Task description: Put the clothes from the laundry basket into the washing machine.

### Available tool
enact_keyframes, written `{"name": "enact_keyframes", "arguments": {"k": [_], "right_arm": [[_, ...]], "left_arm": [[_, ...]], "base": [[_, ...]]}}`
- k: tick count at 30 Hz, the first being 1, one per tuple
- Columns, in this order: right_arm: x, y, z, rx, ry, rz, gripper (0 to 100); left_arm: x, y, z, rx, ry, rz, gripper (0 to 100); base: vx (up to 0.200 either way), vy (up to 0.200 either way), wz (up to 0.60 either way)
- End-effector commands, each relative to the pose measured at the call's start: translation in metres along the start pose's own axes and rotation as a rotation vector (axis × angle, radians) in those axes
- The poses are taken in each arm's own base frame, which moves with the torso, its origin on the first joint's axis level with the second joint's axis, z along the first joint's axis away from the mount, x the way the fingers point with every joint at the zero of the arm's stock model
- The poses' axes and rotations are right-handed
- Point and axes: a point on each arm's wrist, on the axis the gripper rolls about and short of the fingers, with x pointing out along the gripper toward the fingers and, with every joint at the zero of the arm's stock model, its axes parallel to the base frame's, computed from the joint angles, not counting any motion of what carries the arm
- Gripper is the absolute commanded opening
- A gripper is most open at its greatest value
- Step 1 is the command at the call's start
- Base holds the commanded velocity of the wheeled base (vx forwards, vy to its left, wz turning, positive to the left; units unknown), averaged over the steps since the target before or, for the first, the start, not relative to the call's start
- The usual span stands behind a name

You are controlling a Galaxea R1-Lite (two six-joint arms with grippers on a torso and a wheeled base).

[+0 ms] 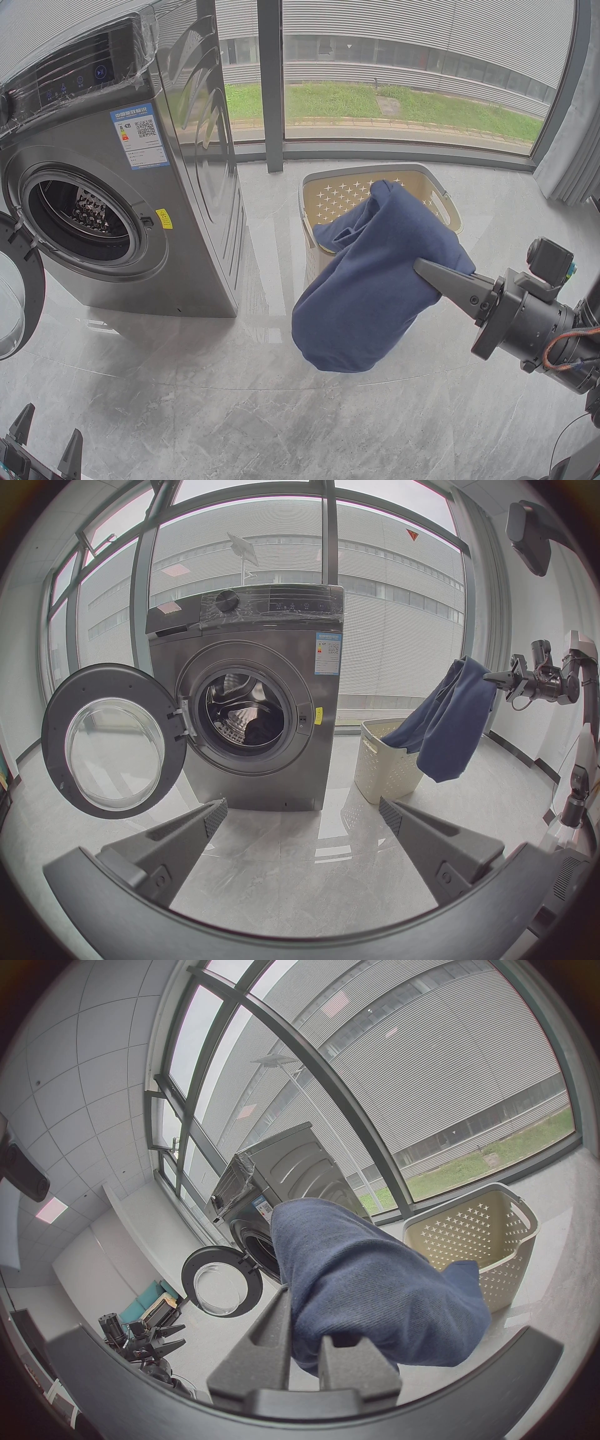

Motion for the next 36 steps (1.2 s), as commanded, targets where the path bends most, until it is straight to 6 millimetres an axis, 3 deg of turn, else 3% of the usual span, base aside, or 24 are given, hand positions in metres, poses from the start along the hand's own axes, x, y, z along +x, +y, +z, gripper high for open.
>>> {"name": "enact_keyframes", "arguments": {"k": [1, 20, 36], "right_arm": [[0.001, -0.001, -0.002, 0.0, 0.006, -0.003, 0], [0.007, 0.008, 0.0, 0.006, -0.013, 0.041, 0], [0.014, 0.0, -0.013, 0.005, 0.006, 0.017, 0]], "left_arm": [[0.0, 0.0, -0.005, -0.004, 0.003, 0.0, 100], [0.0, 0.0, -0.005, -0.005, 0.003, 0.001, 100], [0.0, 0.0, -0.005, -0.012, 0.004, 0.001, 100]], "base": [[0.0, 0.2, 0.0], [0.0, 0.2, 0.0], [0.0, 0.2, 0.0]]}}
